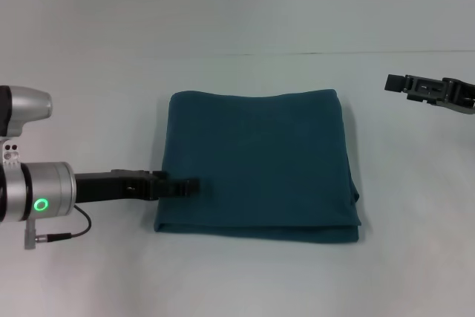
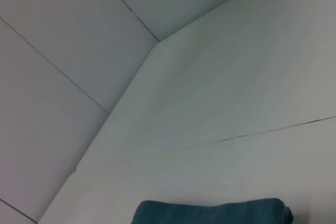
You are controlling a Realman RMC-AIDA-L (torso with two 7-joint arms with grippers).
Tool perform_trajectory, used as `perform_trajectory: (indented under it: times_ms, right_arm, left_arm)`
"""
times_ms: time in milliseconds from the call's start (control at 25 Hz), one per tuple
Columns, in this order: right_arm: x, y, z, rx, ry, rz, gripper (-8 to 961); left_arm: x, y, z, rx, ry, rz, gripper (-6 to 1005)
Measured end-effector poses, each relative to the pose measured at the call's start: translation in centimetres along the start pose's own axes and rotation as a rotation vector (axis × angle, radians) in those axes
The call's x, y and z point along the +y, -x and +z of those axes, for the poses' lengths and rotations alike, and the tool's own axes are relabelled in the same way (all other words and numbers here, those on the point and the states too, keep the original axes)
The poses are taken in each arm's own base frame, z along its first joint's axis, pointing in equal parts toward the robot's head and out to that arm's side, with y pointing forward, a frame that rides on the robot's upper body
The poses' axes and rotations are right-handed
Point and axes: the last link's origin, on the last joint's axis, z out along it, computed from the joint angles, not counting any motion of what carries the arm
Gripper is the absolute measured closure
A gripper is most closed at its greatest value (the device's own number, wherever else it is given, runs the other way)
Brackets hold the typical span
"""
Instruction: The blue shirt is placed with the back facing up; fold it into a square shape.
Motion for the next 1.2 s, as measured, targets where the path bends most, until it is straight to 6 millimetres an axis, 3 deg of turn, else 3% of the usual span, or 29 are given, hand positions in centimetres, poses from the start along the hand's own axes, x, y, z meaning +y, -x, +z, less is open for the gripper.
perform_trajectory:
  times_ms: [200,320,560,920,1200]
  right_arm:
    - [0.3,-0.1,0.1,0.004,0.018,-0.021,28]
    - [1.5,-0.5,0.2,0.013,0.100,-0.099,28]
    - [4.8,-2.1,1.1,-0.001,0.284,-0.345,28]
    - [6.9,-5.0,3.5,0.108,0.385,-0.540,30]
    - [6.8,-5.8,4.0,0.207,0.374,-0.586,32]
  left_arm:
    - [-0.8,-1.0,-1.5,0.060,-0.037,0.009,56]
    - [-0.6,-1.7,-2.9,0.122,-0.021,0.017,56]
    - [2.2,-2.0,-4.5,0.240,0.179,0.127,55]
    - [4.0,-0.4,-4.8,0.291,0.280,0.239,54]
    - [4.3,1.2,-4.6,0.273,0.285,0.367,57]
